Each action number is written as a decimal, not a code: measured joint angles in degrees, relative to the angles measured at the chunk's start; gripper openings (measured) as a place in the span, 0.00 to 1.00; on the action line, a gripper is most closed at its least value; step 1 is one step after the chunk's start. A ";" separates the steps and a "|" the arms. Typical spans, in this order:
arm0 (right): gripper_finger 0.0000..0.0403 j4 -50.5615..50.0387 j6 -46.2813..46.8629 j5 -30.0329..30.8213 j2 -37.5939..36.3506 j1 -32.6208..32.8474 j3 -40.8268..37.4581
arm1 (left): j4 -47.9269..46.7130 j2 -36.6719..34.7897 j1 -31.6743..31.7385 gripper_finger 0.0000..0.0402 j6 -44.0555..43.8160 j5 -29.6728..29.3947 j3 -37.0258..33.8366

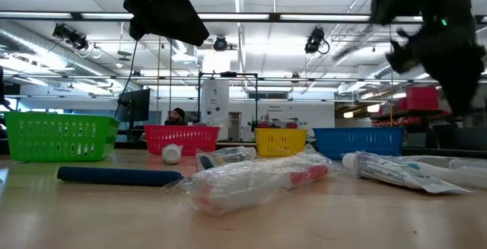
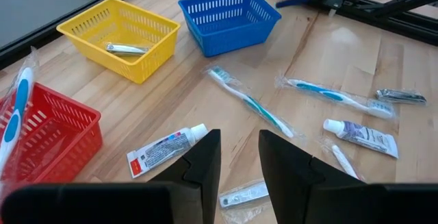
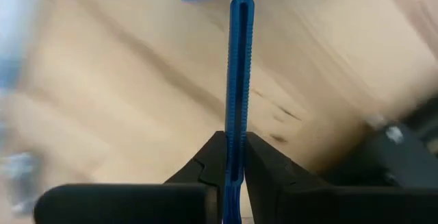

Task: Pick & Place Travel size toiletries
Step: Put the blue razor into the blue bin

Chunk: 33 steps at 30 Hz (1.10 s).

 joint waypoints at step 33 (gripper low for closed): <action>0.14 43.39 -38.11 16.38 1.61 -14.80 -13.36 | 2.13 0.00 0.00 0.27 0.44 0.00 0.00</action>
